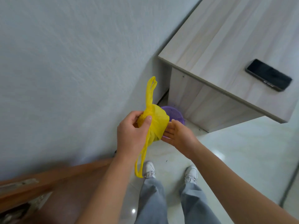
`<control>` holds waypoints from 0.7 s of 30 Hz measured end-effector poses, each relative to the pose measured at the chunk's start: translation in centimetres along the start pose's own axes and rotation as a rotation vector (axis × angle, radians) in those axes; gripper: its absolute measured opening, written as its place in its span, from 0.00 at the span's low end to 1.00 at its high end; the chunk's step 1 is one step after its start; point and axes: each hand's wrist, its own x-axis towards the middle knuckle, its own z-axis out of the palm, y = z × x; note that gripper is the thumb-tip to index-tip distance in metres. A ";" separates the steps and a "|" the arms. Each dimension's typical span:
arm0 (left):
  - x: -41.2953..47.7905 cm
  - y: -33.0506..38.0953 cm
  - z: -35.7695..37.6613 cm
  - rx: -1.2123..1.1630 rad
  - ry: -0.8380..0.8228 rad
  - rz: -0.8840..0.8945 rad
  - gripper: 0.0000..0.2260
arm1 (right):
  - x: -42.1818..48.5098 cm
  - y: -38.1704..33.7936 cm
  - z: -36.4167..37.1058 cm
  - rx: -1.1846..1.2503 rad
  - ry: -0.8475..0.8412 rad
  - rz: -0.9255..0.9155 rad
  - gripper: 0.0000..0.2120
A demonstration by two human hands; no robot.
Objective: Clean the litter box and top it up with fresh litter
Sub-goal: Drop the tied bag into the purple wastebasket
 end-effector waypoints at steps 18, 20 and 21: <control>10.0 -23.9 13.9 0.009 -0.297 -0.067 0.02 | 24.0 11.5 -7.7 0.006 0.170 -0.033 0.15; 10.8 -26.3 16.4 -0.015 -0.307 -0.090 0.02 | 26.7 12.7 -10.0 0.021 0.202 -0.036 0.15; 11.2 -27.5 17.5 -0.029 -0.312 -0.100 0.01 | 27.9 13.3 -11.1 0.034 0.221 -0.031 0.15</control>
